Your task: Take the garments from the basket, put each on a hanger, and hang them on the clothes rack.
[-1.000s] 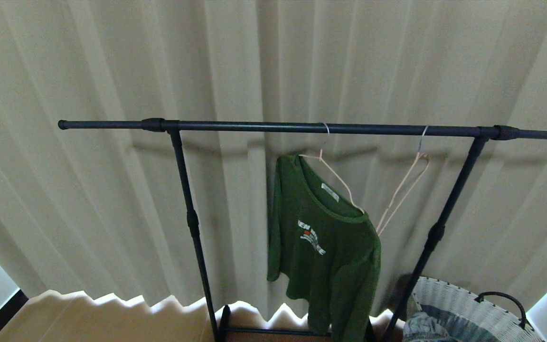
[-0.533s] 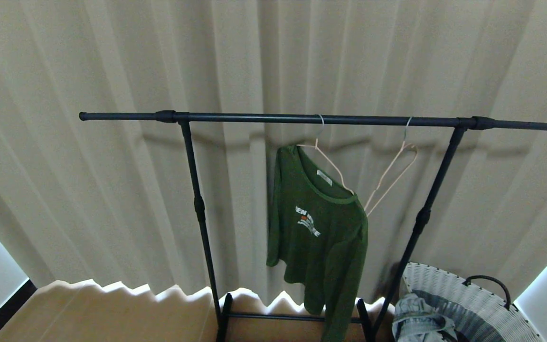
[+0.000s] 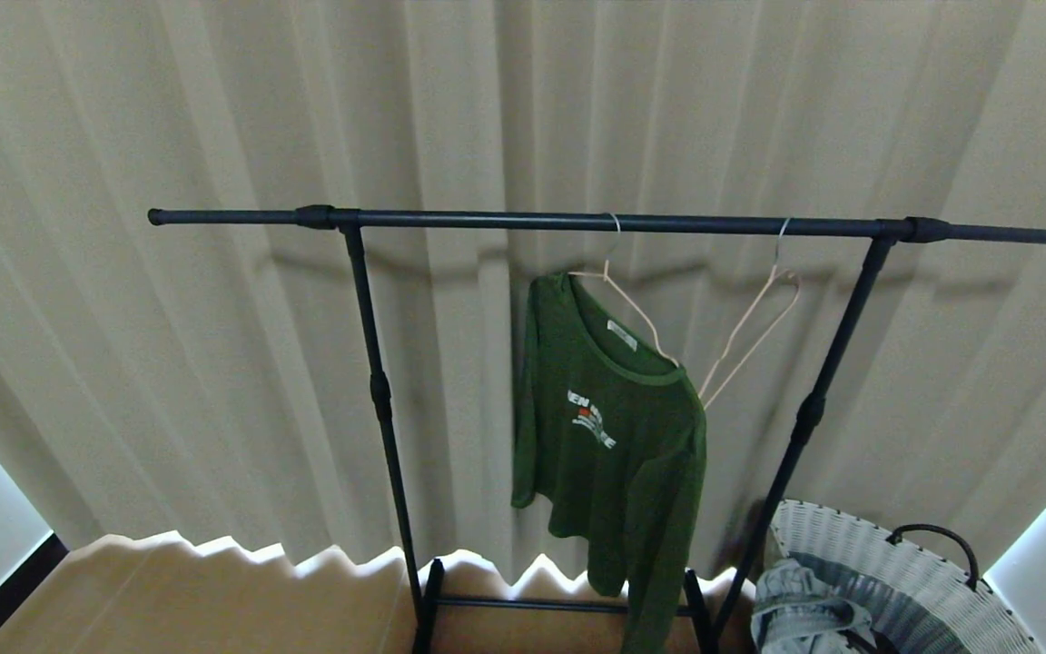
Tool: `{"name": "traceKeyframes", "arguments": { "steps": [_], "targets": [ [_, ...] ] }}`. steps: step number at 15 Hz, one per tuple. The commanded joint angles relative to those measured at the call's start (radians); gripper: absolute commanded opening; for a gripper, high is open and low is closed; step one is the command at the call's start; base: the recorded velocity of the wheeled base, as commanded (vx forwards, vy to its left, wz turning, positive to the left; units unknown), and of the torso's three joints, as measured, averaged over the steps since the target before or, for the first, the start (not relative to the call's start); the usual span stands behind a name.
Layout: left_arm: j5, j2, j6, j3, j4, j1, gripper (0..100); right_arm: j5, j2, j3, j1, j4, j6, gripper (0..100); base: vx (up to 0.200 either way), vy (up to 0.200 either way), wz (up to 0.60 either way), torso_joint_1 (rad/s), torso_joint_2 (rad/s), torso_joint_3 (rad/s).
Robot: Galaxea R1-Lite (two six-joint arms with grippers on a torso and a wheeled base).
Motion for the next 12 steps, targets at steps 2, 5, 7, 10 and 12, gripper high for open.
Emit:
{"name": "traceKeyframes", "arguments": {
  "steps": [2,5,7,10,12],
  "targets": [
    [0.0,0.002,0.0,0.0,0.0,0.0,100,-0.001,-0.001,0.0,0.0,0.0,0.0,100,0.0,0.0,0.0,-0.178,0.44,0.251],
    [0.0,0.002,0.0,0.0,0.0,0.0,100,-0.003,-0.001,0.0,0.0,0.0,0.002,100,0.0,0.0,0.0,-0.209,0.52,0.302],
    [-0.002,0.002,0.0,0.0,0.0,0.0,100,-0.006,-0.001,0.0,0.0,-0.002,0.002,100,0.0,0.0,0.0,-0.205,0.52,0.31],
    [-0.003,0.002,0.0,0.0,0.0,0.0,100,-0.023,-0.001,0.0,0.0,-0.003,0.003,100,0.0,0.0,0.0,-0.191,0.51,0.308],
    [-0.003,0.002,0.0,0.0,0.0,0.0,100,-0.023,-0.001,0.0,0.0,-0.003,0.003,100,0.0,0.0,0.0,-0.181,0.49,0.315]
  ]
}}
